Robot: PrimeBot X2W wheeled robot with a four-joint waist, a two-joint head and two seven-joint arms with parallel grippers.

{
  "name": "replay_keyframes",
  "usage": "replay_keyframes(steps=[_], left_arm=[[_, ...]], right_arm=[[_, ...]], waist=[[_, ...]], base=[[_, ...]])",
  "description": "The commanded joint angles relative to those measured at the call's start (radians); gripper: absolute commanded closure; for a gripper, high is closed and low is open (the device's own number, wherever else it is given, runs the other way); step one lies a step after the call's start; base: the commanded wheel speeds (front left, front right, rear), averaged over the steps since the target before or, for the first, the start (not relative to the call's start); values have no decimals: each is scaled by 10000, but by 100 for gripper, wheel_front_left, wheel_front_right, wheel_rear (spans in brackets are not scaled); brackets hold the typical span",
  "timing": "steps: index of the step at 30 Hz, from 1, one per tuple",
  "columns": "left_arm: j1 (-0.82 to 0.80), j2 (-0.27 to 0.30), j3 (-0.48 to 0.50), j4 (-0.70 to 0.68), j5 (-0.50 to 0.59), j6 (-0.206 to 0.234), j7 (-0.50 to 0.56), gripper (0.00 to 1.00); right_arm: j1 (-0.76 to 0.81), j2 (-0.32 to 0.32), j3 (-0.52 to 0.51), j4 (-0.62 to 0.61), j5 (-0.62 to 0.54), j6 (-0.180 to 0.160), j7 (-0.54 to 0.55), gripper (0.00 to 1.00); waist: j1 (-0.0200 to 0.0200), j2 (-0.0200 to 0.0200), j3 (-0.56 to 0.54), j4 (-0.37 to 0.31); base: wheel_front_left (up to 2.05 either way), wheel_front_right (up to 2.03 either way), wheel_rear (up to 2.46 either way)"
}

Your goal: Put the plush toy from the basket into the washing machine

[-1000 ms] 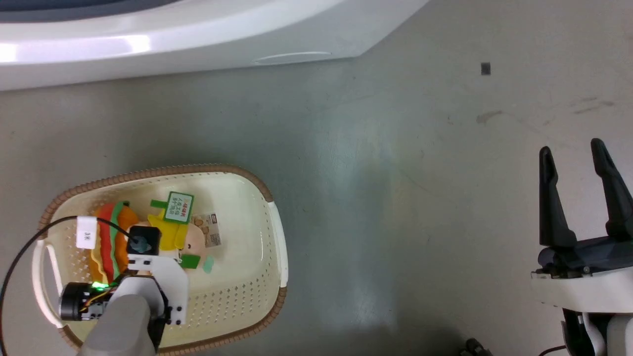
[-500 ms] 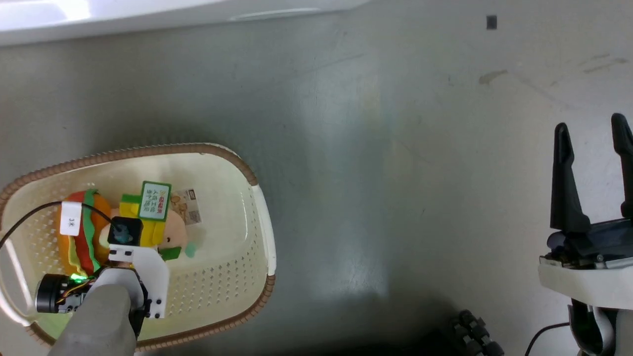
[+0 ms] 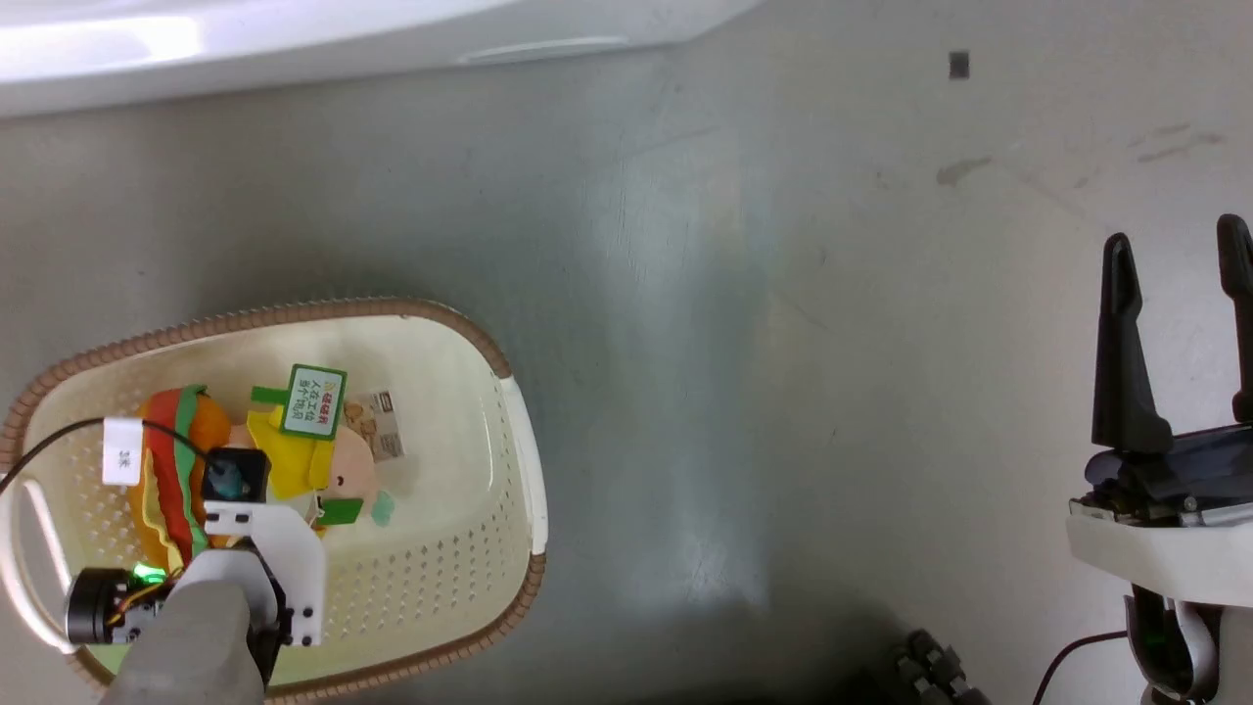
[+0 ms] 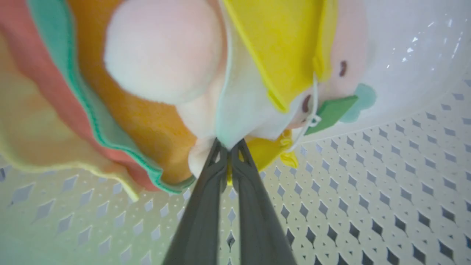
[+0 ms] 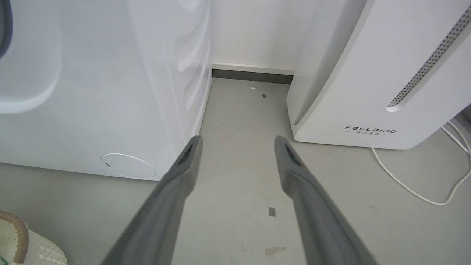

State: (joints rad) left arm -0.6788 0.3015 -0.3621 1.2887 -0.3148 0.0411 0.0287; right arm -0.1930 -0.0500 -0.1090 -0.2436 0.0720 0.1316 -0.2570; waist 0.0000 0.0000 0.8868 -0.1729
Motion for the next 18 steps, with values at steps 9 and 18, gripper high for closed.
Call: replay_keyframes(steps=[9, 18], left_arm=[[689, -208, -27, 21, -267, -264, -553, 100], [1358, -507, -208, 21, -359, -614, -1197, 100]], right_arm=[[-128, -2, -51, 457, 155, -9, -47, 0], [214, -2, -139, 873, 181, -9, -47, 0]], waist=[[0, 0, -1642, 41], [0, 0, -3432, 225]], base=[[0, 0, 0], [0, 0, 0]])
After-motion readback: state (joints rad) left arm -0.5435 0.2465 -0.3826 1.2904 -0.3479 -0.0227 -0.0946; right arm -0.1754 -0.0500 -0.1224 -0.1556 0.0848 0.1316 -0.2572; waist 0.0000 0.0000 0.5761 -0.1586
